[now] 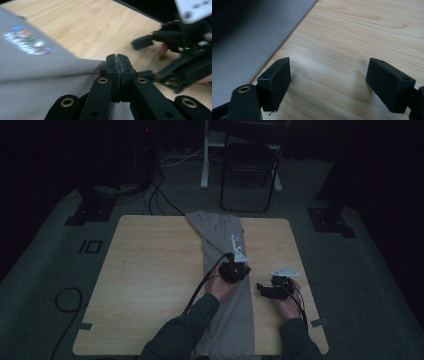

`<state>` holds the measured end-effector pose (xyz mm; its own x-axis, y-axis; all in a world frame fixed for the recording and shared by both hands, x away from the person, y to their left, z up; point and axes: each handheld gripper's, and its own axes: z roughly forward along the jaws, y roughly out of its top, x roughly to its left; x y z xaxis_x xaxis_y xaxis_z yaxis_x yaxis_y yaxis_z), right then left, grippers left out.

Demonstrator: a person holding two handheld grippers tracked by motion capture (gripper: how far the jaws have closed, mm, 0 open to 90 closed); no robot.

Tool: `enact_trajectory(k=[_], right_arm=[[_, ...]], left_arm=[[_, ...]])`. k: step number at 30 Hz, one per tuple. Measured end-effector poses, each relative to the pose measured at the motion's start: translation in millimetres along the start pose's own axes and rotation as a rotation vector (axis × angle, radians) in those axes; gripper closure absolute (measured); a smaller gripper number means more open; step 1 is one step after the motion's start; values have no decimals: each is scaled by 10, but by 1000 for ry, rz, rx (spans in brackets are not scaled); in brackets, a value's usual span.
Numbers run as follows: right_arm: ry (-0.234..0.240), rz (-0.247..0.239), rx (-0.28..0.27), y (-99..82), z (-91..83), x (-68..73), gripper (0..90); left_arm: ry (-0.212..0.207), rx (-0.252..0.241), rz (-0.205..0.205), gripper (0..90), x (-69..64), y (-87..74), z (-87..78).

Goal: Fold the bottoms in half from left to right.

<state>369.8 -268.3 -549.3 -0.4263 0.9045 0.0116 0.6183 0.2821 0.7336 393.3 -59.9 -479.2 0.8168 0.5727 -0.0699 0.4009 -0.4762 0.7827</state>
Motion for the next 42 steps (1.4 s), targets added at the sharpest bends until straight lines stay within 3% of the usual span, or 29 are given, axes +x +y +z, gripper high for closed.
enact_trajectory(k=[5,7,8,10,13,14,15,17,19,20,21,22,24,25,27,29,33,37,42], right_arm=[[-12,10,-3,2,4,-21,195],[-14,9,-3,1,4,-22,194],[-14,9,-3,0,3,-22,195],[-13,10,-3,1,3,-22,195],[-15,10,-3,2,4,-23,195],[-23,18,5,7,-8,-12,236],[-23,18,5,7,-8,-12,236],[-44,19,-6,29,-46,38,298],[-36,21,-14,36,-59,56,298],[-36,21,-14,36,-59,56,309],[9,25,-63,75,-124,149,353],[9,25,-63,75,-124,149,353],[67,37,-95,96,-159,212,372],[67,37,-95,96,-159,212,372],[140,38,-97,114,-126,341,397],[128,0,-67,117,-62,423,417],[75,-48,-4,106,52,506,421],[80,-54,-1,133,77,566,400],[87,-93,-4,174,152,698,379]], left_arm=[[-49,36,48,893,-192,-25,178],[-60,51,42,729,-177,-59,219],[-53,49,39,729,-160,-76,198],[-65,23,30,616,-92,-104,91],[-56,-3,19,576,3,-115,-57],[-14,-25,7,573,159,-149,-254],[-14,-25,7,573,159,-149,-254],[87,27,17,583,332,-269,-325],[87,27,17,589,332,-269,-325],[100,80,-7,589,454,-422,-265],[94,119,-16,603,501,-561,-180],[94,119,-16,603,501,-561,-180],[86,140,-13,603,503,-666,-106],[86,140,-13,603,503,-666,-106],[128,118,18,656,487,-743,-72],[170,126,37,723,512,-751,-78],[204,120,36,749,622,-782,-116],[247,118,22,755,754,-799,-148],[341,146,-46,755,1152,-785,-218]])
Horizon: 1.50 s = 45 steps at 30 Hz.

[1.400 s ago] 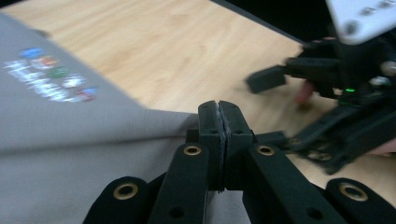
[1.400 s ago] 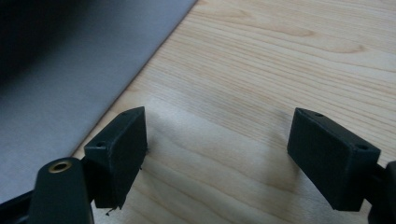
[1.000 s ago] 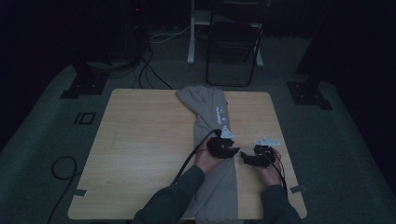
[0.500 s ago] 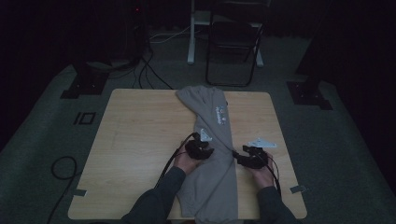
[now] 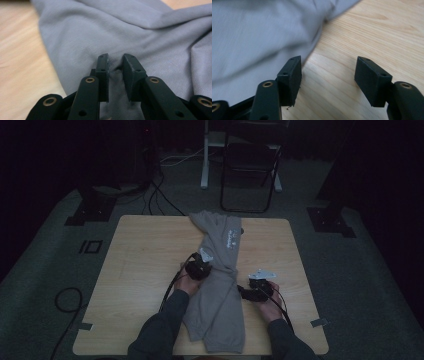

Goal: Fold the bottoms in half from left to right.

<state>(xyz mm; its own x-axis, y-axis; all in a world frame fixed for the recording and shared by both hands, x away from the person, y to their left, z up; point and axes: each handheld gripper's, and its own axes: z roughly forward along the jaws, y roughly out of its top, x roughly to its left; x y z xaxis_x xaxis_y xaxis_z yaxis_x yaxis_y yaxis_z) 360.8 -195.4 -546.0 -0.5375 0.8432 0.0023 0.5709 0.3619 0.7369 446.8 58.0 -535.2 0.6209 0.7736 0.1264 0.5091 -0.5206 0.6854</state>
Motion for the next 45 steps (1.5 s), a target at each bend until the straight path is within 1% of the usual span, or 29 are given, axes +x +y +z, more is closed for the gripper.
enact_trajectory(k=[1,2,3,4,6,7,8,10,11,12,13,14,15,17,19,20,22,25,27,29,34,36,37,38,39,41,43,44,45], right_arm=[[0,0,0,0,0,0,379],[5,-5,-5,3,10,10,379],[14,-11,-9,2,18,8,369],[14,-9,-8,1,17,-1,364],[13,-9,-8,-4,12,-15,363],[13,-9,-8,-4,12,-15,363],[13,-9,-8,-5,11,-19,363],[11,-5,-7,-9,6,-15,358],[11,-5,-7,-11,5,-14,357],[11,-6,-8,-14,3,-12,356],[11,-6,-8,-14,3,-12,356],[11,-6,-9,-16,2,-12,354],[11,-6,-9,-16,2,-12,354],[12,-7,-10,-18,2,-12,354],[12,-7,-10,-18,2,-12,354],[13,-7,-11,-20,1,-13,354],[15,-8,-11,-21,1,-14,352],[16,-10,-11,-22,0,-16,351],[18,-12,-11,-25,-2,-19,349],[18,-12,-11,-25,-2,-19,349],[19,-15,-13,-28,-2,-23,346],[19,-15,-14,-28,-1,-24,344],[19,-15,-14,-28,-1,-25,343],[19,-15,-14,-29,-1,-26,340],[19,-15,-14,-29,-1,-26,340],[20,-15,-14,-29,0,-27,339],[20,-15,-15,-30,1,-27,340],[20,-16,-15,-30,1,-28,339],[20,-16,-15,-30,1,-28,339]], left_arm=[[0,0,0,751,0,0,0],[0,16,-37,751,130,-9,-13],[-12,28,-38,687,160,-22,-40],[-20,33,-35,660,168,-41,-78],[-17,25,-9,635,149,-90,-193],[-17,25,-9,630,149,-90,-193],[-13,8,4,630,124,-158,-348],[-15,-5,8,630,113,-225,-480],[-14,-15,13,629,105,-293,-592],[-14,-23,5,629,101,-356,-677],[-14,-23,5,629,101,-356,-677],[-16,-23,5,625,92,-471,-801],[-3,-17,5,625,86,-549,-878],[-19,-17,-24,621,86,-658,-971],[-21,-13,-28,618,76,-689,-999],[-42,-20,-56,612,19,-778,-1097],[-54,-28,-51,609,-41,-820,-1137],[-60,-25,-54,601,-67,-841,-1151],[-82,-15,-62,590,-155,-939,-1180],[-81,-8,-61,576,-173,-965,-1174],[-66,27,-103,531,-203,-1111,-1118],[-75,14,-122,534,-194,-1144,-1115],[-73,13,-119,542,-192,-1147,-1117],[-78,14,-119,632,-191,-1144,-1120],[-88,15,-118,632,-192,-1139,-1122],[-101,15,-103,781,-202,-1122,-1125],[-110,6,-101,887,-208,-1110,-1135],[-142,-31,-91,895,-236,-1055,-1199],[-152,-43,-78,896,-257,-1028,-1226]])
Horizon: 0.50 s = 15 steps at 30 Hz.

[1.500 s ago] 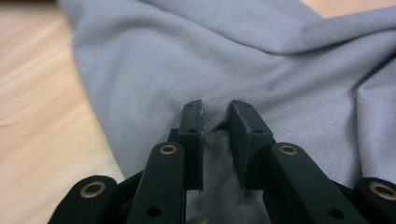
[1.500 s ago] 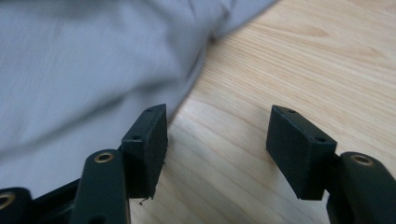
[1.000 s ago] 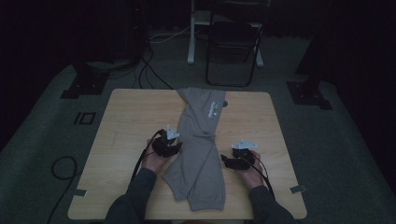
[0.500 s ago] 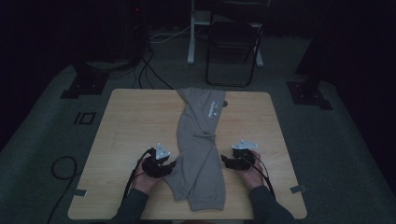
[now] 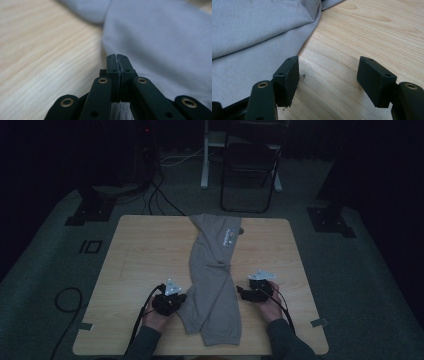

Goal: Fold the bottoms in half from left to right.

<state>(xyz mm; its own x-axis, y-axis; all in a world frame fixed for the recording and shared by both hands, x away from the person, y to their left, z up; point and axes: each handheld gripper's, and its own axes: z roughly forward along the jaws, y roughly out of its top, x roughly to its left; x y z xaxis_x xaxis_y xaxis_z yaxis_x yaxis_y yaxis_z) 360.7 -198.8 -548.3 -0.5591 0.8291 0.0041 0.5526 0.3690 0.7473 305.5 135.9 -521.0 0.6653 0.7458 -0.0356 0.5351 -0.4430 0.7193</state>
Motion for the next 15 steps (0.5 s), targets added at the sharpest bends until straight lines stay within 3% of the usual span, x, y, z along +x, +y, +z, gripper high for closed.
enact_trajectory(k=[3,7,8,9,10,13,14,15], right_arm=[[1,0,0,0,1,-2,337],[1,-1,0,0,1,-3,337],[1,-1,0,0,1,-3,337],[2,-1,0,0,1,-3,336],[1,-1,0,0,1,-3,336],[1,-2,-1,1,2,-5,335],[1,-2,-1,1,2,-5,335],[1,-1,0,1,2,-4,335]], left_arm=[[-20,-17,32,898,-64,56,-41],[-89,-48,114,898,-313,216,-107],[-89,-48,114,898,-313,216,-107],[-125,-53,150,898,-448,283,-107],[-125,-53,150,898,-448,283,-107],[-196,-37,227,898,-782,394,-43],[-196,-37,227,898,-782,394,-43],[-218,-30,248,898,-872,414,-21]])
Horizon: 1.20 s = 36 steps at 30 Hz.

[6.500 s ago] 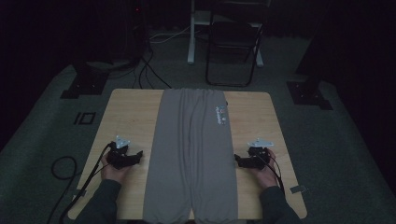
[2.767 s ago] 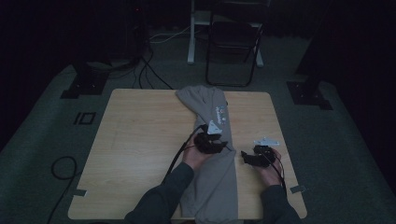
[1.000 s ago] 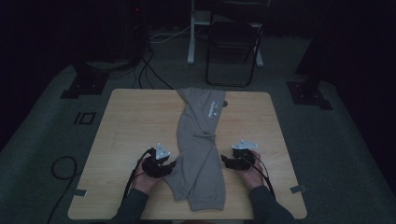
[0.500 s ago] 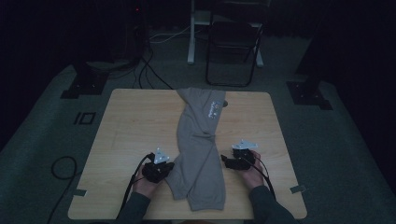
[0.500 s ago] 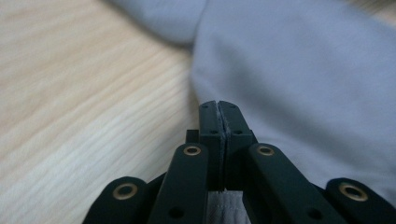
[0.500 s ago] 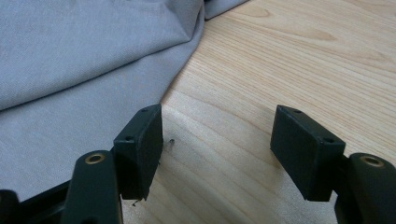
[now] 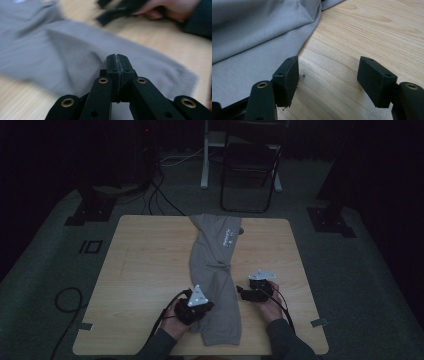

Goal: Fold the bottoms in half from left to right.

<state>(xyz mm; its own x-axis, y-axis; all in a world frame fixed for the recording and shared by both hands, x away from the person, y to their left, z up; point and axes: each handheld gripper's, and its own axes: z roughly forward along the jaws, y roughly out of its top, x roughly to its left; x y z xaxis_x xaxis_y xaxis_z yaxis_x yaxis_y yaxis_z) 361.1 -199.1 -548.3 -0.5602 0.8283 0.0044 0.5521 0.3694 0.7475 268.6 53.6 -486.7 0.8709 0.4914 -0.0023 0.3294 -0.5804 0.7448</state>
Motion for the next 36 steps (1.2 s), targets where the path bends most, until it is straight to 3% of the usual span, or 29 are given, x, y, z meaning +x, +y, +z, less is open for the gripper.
enact_trajectory(k=[2,5,8,10,14,17,20,26,29,30,32,33,36], right_arm=[[0,-1,0,0,0,-3,334],[-1,2,2,1,-1,-8,334],[-1,2,2,0,-2,-8,334],[0,3,3,0,-2,-9,332],[-3,3,3,-1,-3,-19,330],[-5,4,2,-1,-2,-18,329],[-5,5,1,-1,-2,-17,329],[-5,4,1,-1,-1,-18,328],[-6,5,1,-1,-1,-17,328],[-6,7,1,-1,-1,-16,328],[-6,7,4,-1,-3,-16,328],[-7,3,2,-1,-2,-19,327],[-7,3,2,-1,-1,-20,326]], left_arm=[[-53,16,55,897,-212,93,124],[-120,25,90,880,-403,160,234],[-159,18,126,764,-502,198,264],[-152,-3,136,718,-485,207,221],[-69,-35,81,694,-260,172,61],[24,-16,46,698,-32,92,2],[45,29,6,700,131,-26,51],[-8,85,-1,722,76,-217,203],[-65,103,18,722,-101,-289,295],[-99,113,37,722,-214,-322,338],[-99,113,37,731,-214,-322,338],[-148,104,39,740,-287,-332,320],[-129,75,55,701,-235,-293,257]])
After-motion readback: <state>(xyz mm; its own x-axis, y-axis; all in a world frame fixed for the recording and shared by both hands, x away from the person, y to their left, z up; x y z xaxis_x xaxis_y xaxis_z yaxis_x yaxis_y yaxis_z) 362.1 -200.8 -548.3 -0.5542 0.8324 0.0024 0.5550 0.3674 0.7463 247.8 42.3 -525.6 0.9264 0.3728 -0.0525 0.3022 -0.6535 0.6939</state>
